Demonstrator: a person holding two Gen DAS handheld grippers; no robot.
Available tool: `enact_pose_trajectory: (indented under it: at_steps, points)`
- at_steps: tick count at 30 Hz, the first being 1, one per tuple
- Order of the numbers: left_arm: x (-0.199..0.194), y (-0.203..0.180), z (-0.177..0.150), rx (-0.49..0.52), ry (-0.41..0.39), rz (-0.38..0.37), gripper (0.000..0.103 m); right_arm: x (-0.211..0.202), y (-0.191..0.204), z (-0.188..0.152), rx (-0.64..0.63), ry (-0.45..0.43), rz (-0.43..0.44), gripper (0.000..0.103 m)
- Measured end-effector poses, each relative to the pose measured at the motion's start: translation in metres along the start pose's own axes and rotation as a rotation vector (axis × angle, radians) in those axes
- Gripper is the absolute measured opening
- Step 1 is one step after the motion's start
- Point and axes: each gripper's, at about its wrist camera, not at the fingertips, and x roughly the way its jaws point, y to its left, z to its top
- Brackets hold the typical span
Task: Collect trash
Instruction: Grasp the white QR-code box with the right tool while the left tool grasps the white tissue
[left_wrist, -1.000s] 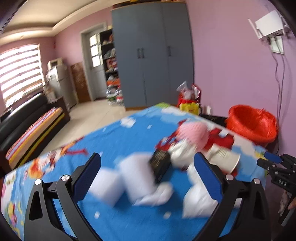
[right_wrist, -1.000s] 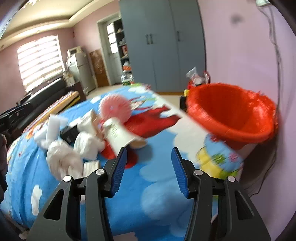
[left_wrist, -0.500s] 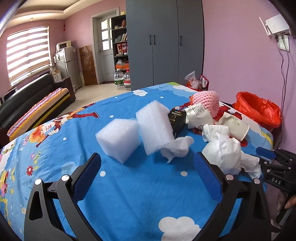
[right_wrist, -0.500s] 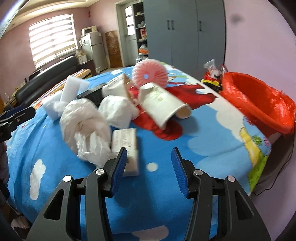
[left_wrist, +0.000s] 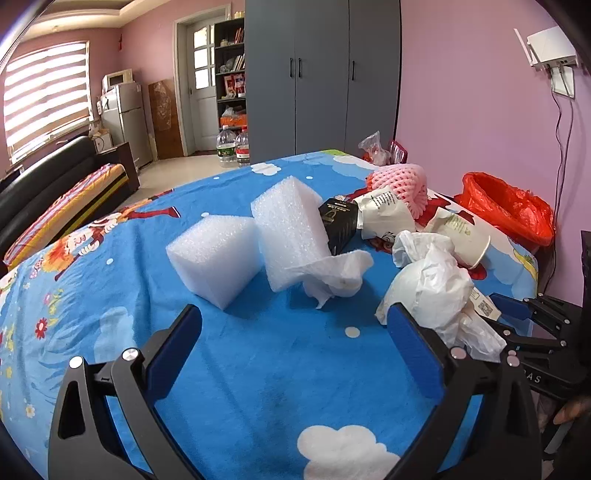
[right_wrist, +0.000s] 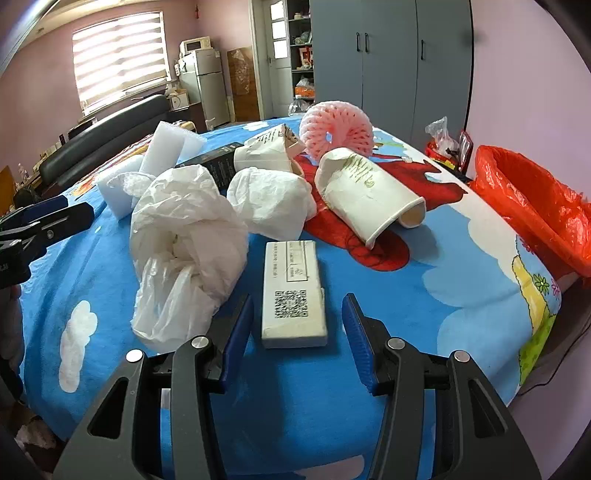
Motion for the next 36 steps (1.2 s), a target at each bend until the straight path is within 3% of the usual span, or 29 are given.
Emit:
enact_pose_trajectory:
  at_steps: [2, 6, 17, 19, 22, 36]
  points:
    - [0.005, -0.002, 0.002, -0.012, 0.012, -0.011, 0.097, 0.0, -0.002, 0.001, -0.013, -0.006, 0.003, 0.034]
    - [0.017, -0.01, 0.005, -0.011, 0.018, -0.013, 0.097, -0.004, -0.015, 0.004, 0.027, -0.039, 0.008, 0.034]
    - [0.067, -0.035, 0.023, -0.013, 0.083, -0.023, 0.068, -0.023, -0.041, 0.014, 0.099, -0.118, 0.052, 0.034]
    - [0.071, -0.035, 0.025, -0.019, 0.09, -0.028, 0.058, -0.023, -0.043, 0.016, 0.107, -0.123, 0.061, 0.034]
    - [0.073, -0.033, 0.023, 0.001, 0.103, -0.072, 0.018, -0.023, -0.045, 0.017, 0.118, -0.123, 0.07, 0.034]
    - [0.007, -0.031, 0.01, 0.032, -0.004, -0.116, 0.015, -0.046, -0.026, 0.019, 0.071, -0.16, 0.081, 0.034]
